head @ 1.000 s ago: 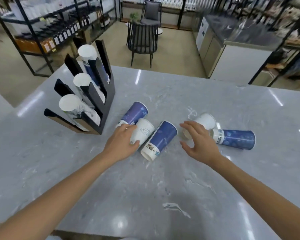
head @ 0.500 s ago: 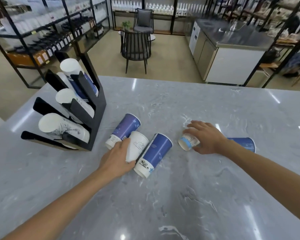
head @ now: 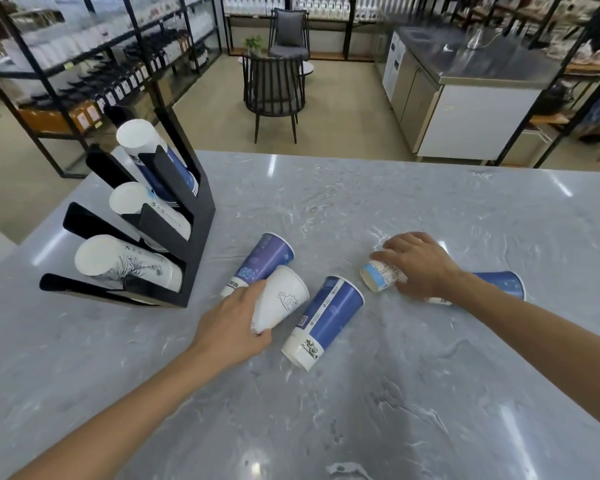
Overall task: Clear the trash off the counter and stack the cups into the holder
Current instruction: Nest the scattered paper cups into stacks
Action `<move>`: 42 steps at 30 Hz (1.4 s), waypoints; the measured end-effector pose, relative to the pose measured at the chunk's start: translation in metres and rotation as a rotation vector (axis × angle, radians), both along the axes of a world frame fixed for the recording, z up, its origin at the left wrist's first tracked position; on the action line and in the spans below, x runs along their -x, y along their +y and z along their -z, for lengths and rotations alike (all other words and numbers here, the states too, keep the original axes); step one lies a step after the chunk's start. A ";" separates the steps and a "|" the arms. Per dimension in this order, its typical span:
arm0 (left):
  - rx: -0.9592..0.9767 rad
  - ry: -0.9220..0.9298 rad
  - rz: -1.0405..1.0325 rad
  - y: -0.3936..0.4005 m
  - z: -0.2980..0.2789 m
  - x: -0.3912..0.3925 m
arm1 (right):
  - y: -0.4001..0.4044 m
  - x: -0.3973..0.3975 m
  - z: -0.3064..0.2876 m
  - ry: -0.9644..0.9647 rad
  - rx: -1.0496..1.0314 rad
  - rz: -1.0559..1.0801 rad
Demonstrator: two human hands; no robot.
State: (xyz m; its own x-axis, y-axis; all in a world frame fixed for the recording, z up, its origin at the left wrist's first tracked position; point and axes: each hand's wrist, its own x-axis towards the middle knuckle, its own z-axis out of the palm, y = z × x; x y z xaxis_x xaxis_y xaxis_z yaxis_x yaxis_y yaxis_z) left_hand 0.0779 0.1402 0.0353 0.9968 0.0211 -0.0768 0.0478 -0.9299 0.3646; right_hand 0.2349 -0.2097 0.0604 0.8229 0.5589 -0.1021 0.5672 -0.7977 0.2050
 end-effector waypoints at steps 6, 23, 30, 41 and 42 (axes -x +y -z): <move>0.011 -0.081 0.020 0.009 -0.015 0.011 | 0.021 0.024 -0.038 -0.172 -0.066 0.005; -0.074 -0.416 0.205 0.014 -0.054 0.041 | 0.111 0.107 -0.061 -0.129 -0.368 -0.300; -0.033 -0.404 0.231 0.021 -0.048 0.048 | 0.113 0.119 -0.048 0.049 -0.427 -0.396; 0.029 -0.416 0.224 0.038 -0.036 0.064 | 0.096 0.116 -0.042 0.058 -0.444 -0.421; 0.037 -0.418 0.225 0.038 -0.035 0.065 | 0.097 0.117 -0.041 0.084 -0.457 -0.432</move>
State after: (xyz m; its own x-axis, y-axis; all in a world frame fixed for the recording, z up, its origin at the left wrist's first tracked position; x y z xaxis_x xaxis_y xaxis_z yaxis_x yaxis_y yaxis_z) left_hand 0.0133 0.1786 0.0704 0.9220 -0.1941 0.3351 -0.3112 -0.8863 0.3430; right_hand 0.1178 -0.1128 0.1014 0.5129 0.8411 0.1716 0.8569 -0.4896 -0.1613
